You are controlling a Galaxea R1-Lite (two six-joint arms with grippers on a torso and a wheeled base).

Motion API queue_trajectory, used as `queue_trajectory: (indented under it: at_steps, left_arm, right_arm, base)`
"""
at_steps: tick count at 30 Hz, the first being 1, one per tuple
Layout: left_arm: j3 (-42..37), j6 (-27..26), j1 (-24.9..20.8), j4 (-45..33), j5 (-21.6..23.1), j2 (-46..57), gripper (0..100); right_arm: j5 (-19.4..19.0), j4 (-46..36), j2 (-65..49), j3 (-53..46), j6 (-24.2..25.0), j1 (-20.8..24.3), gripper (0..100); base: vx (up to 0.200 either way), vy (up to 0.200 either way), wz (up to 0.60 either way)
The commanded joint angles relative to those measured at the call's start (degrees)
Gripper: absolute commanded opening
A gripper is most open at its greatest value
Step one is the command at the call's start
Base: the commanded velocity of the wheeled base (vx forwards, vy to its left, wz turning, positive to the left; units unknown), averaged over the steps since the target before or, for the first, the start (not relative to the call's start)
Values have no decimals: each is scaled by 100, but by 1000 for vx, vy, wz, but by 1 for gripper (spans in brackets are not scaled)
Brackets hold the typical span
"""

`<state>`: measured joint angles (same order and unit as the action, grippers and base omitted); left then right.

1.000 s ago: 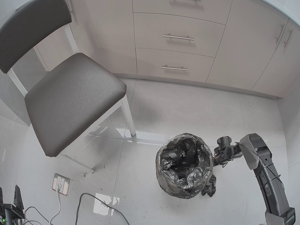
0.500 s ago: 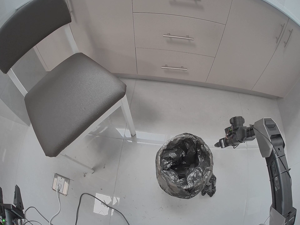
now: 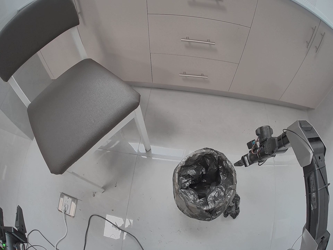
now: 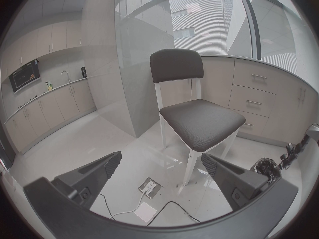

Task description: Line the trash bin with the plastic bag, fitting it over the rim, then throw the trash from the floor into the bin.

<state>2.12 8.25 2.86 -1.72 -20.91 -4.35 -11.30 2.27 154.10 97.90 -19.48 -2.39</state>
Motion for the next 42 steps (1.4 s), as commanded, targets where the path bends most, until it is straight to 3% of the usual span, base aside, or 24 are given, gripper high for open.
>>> queue_trajectory:
  at_steps: [1,13,32,42]
  left_arm:
    - [8,18,-23,-4,-1,-4,100]
    - [8,54,-40,-13,-1,13,100]
    - [8,106,-128,-13,-1,128,100]
    - [8,282,-155,-13,16,180,100]
  right_arm:
    - [-30,204,296,-34,-21,248,100]
    - [-21,55,656,475,102,450,100]
    - [-4,-1659,1096,1669,111,582,100]
    - [-21,-2538,1430,1669,102,608,100]
  base:
    - [0,0,0]
    - [0,0,0]
    - [0,0,0]
    - [0,0,0]
